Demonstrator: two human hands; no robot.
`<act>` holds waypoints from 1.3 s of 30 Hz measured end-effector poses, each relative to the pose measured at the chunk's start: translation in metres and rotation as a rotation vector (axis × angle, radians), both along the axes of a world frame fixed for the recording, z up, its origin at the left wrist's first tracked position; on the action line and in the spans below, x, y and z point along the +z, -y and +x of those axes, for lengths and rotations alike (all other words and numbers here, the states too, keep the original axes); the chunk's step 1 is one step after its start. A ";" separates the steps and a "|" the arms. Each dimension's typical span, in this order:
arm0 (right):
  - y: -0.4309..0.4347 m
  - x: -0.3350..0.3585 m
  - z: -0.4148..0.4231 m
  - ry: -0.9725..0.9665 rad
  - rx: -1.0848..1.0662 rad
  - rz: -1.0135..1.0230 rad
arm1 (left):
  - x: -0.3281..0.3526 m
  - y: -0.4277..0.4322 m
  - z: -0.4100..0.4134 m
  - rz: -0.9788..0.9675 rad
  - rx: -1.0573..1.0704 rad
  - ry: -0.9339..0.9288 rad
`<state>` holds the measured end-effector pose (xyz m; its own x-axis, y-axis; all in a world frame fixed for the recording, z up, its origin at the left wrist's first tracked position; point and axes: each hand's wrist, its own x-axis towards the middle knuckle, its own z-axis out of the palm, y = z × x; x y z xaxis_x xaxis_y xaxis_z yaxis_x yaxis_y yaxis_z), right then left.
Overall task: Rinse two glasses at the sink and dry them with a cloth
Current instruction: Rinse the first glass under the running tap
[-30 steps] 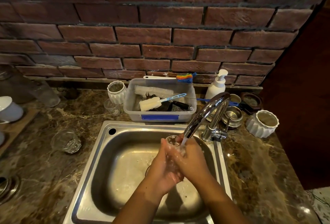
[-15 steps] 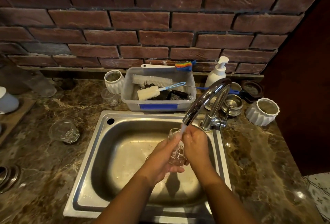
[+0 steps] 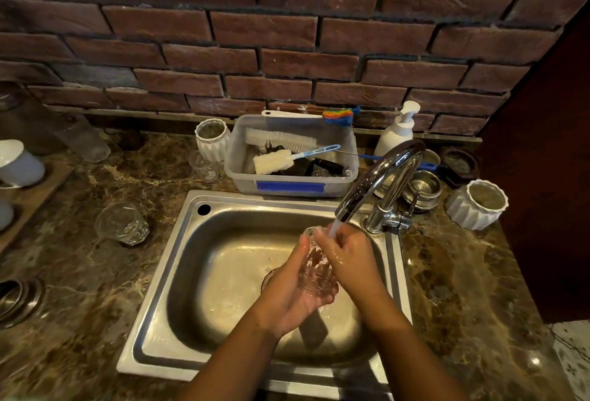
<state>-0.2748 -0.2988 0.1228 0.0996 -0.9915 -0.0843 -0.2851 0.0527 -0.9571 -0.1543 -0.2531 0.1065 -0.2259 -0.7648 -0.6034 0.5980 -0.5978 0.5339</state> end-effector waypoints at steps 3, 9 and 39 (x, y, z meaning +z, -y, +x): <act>0.005 0.003 0.002 0.045 -0.057 0.003 | -0.001 0.001 0.001 0.024 0.011 -0.071; -0.005 -0.004 0.004 -0.010 -0.046 -0.007 | 0.003 0.006 0.004 0.051 0.042 -0.036; 0.005 0.017 0.000 -0.072 0.017 0.013 | 0.023 0.005 -0.003 -0.012 0.008 0.069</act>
